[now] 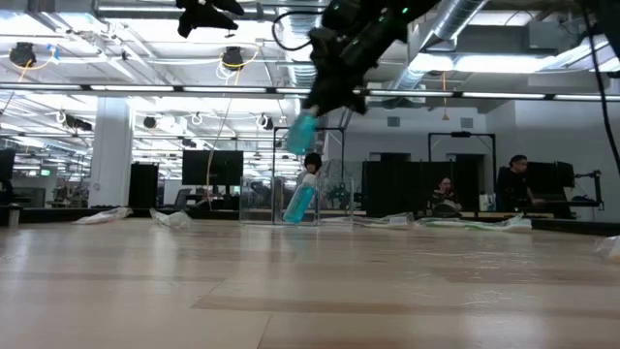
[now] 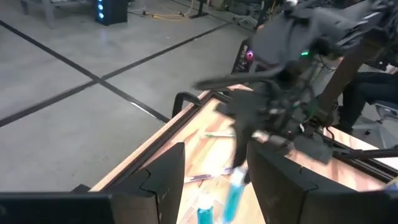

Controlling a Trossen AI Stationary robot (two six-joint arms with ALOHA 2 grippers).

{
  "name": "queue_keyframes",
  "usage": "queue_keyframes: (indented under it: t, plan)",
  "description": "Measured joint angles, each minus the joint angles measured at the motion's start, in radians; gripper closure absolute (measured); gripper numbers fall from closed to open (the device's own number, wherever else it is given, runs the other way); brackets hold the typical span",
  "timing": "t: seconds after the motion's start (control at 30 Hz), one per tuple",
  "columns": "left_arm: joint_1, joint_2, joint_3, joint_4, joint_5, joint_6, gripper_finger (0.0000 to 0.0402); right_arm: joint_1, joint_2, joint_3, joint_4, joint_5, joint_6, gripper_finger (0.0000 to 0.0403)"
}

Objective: Pick & Place toothbrushing station
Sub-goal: Put the blue mouthwash into the transparent organizer

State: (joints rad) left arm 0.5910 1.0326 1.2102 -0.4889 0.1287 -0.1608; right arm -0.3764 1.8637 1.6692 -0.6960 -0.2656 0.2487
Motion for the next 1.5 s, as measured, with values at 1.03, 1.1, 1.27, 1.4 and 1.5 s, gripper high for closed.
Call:
queue_keyframes:
  t: [1.03,1.1,1.27,1.4,1.5]
  plan:
    - [-0.008,0.001,0.000,-0.029,0.000,0.007,0.0234,-0.032,0.074,0.035,-0.022,-0.019,-0.009,0.0322]
    - [-0.008,0.001,0.000,-0.029,0.000,0.007,0.0234,-0.026,0.074,0.035,-0.024,-0.019,-0.009,0.0322]
    - [-0.008,0.001,0.000,-0.029,0.000,0.007,0.0234,0.001,0.074,0.035,-0.035,-0.026,-0.009,0.0322]
    - [-0.008,0.001,0.000,-0.029,0.000,0.006,0.0234,0.019,0.074,0.035,-0.038,-0.057,-0.009,0.0322]
    - [-0.008,0.001,0.000,-0.029,0.000,0.006,0.0234,0.032,0.074,0.035,-0.038,-0.060,-0.010,0.0322]
